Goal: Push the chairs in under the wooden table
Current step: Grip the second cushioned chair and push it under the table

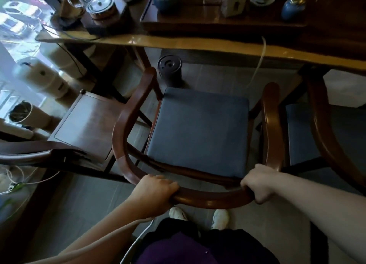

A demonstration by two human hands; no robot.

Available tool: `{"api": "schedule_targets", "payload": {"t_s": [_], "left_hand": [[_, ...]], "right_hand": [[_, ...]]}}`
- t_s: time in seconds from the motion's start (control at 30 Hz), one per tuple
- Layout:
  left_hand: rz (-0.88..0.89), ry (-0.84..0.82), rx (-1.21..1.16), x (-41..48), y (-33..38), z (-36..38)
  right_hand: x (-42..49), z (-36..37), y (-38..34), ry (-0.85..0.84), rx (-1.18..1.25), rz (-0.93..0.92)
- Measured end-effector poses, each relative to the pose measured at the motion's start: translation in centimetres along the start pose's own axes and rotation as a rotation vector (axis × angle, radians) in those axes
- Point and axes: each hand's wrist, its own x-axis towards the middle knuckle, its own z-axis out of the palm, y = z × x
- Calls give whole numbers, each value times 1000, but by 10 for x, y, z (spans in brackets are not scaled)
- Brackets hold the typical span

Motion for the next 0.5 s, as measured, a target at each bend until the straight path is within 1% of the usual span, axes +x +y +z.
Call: {"api": "schedule_targets", "payload": {"t_s": [0.07,0.13,0.2,0.27,0.33,0.4,0.43,0.5], "left_hand": [[-13,-25,-60,-8,-12,-2],[-22,-50,-76,-19,-33,-1],[-26,-57,-26,-28,-60,1],[-31,-51,-12,-28,-84,3],[29,-52,-46,-22,-97,1],[120,-90,-107,-18,-104,2],[168,-109,-111,-18,-110,3],[259,-111,-49,-12,-113,7]], "right_hand": [[-5,3,1,62,14,6],[-11,11,-5,193,120,-4],[-15,23,-20,340,314,-16],[-15,39,-41,540,541,-18],[-8,53,-66,731,667,12],[3,63,-85,900,738,119],[8,65,-92,968,753,181],[8,68,-94,1040,772,242]]}}
